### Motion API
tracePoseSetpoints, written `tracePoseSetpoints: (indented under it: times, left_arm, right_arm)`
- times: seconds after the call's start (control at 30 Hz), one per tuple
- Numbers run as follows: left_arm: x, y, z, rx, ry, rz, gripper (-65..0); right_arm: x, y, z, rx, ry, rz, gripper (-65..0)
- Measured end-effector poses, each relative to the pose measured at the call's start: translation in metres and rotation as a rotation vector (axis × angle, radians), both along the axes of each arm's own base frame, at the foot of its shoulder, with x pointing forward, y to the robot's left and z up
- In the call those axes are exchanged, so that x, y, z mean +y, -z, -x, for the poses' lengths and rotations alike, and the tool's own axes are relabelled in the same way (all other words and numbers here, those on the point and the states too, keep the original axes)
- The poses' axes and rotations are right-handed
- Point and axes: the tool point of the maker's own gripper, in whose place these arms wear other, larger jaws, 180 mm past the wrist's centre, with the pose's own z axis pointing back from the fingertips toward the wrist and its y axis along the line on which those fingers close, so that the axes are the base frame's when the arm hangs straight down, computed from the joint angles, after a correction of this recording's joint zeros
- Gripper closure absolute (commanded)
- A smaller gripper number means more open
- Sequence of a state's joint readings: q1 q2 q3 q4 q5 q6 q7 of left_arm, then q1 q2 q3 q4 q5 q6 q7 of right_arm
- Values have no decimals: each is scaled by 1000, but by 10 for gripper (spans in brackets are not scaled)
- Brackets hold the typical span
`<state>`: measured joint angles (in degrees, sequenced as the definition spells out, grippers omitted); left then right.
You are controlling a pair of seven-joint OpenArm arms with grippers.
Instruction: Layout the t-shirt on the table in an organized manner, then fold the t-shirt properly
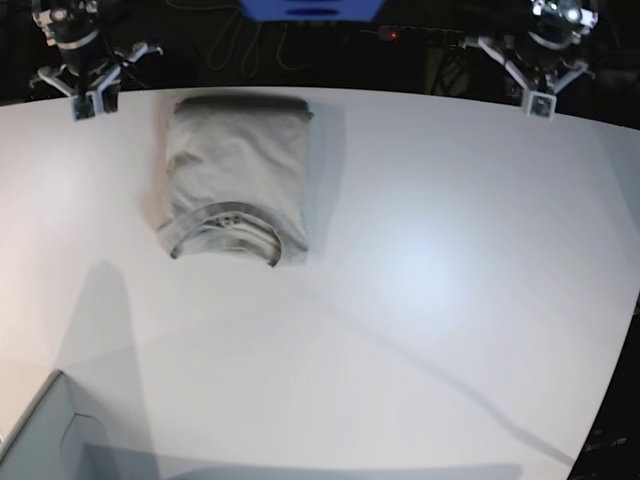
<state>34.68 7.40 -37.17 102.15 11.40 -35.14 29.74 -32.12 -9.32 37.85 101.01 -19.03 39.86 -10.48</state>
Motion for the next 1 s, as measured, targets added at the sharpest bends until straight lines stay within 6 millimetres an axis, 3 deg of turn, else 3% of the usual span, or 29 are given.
tracePoseSetpoints:
  times: [0.07, 0.13, 0.23, 0.33, 0.47, 0.53, 0.6, 0.7, 0.83, 0.9, 1.0]
  left_arm:
    - [-13, 21, 33, 86, -24, 54, 0]
    - [-26, 42, 59, 146, -44, 122, 0]
    - [-41, 85, 105, 302, -99, 205, 0]
    - [-63, 125, 137, 431, -134, 300, 0]
    - [-93, 166, 136, 440, -139, 434, 0]
    - [-103, 183, 141, 448, -175, 505, 0]
    - [-109, 194, 152, 462, -239, 544, 0]
    - [-103, 206, 155, 442, -332, 473, 0]
    - [-81, 216, 138, 420, -349, 299, 0]
    - [-74, 218, 125, 418, -323, 247, 0]
    - [-72, 219, 109, 397, -310, 218, 0]
  right_arm:
    - [-5, 6, 26, 50, 25, -8, 0]
    - [3, 18, 50, 63, 67, -108, 0]
    - [8, 49, 96, 199, 80, -191, 0]
    - [13, 76, 124, 272, 115, -273, 0]
    - [40, 124, 161, 429, 135, -413, 0]
    - [55, 145, 167, 467, 129, -472, 0]
    - [66, 154, 154, 379, 178, -533, 0]
    - [76, 159, 141, 261, 222, -586, 0]
    - [68, 190, 167, 340, 171, -375, 0]
    - [53, 203, 177, 381, 146, -228, 0]
    - [24, 208, 170, 375, 121, -2, 0]
